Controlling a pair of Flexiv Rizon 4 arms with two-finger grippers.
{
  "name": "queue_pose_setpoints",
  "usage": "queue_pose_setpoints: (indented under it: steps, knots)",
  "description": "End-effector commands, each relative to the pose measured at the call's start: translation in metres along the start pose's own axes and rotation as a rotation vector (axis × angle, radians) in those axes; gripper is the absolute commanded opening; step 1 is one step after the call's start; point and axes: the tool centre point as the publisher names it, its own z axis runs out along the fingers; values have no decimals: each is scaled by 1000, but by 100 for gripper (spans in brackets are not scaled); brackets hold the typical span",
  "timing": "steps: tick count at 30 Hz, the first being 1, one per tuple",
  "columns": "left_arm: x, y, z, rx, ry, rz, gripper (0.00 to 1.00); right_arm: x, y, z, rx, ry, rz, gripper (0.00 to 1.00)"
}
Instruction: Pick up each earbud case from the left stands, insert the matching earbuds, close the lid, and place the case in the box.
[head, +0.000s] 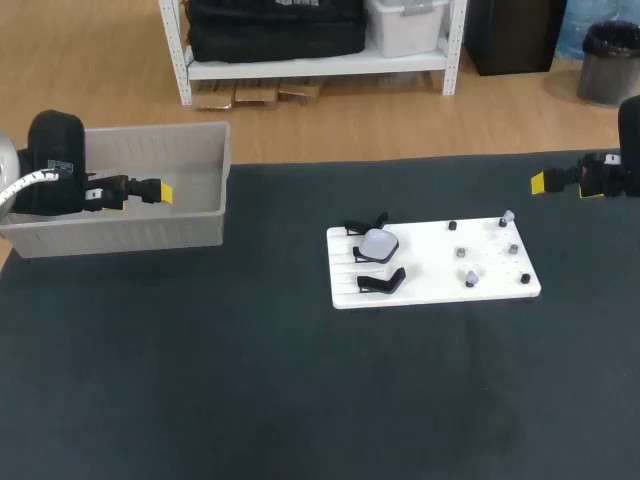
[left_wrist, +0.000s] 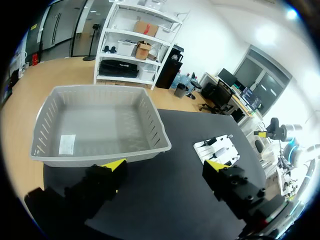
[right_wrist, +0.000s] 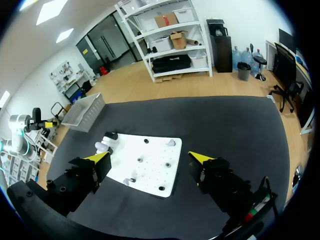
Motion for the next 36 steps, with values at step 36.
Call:
queue_pose_setpoints:
  steps: [36]
  knots:
    - [7,-63,-8,750,-244,1047,100,0,-1,0,-2,1,-1,100]
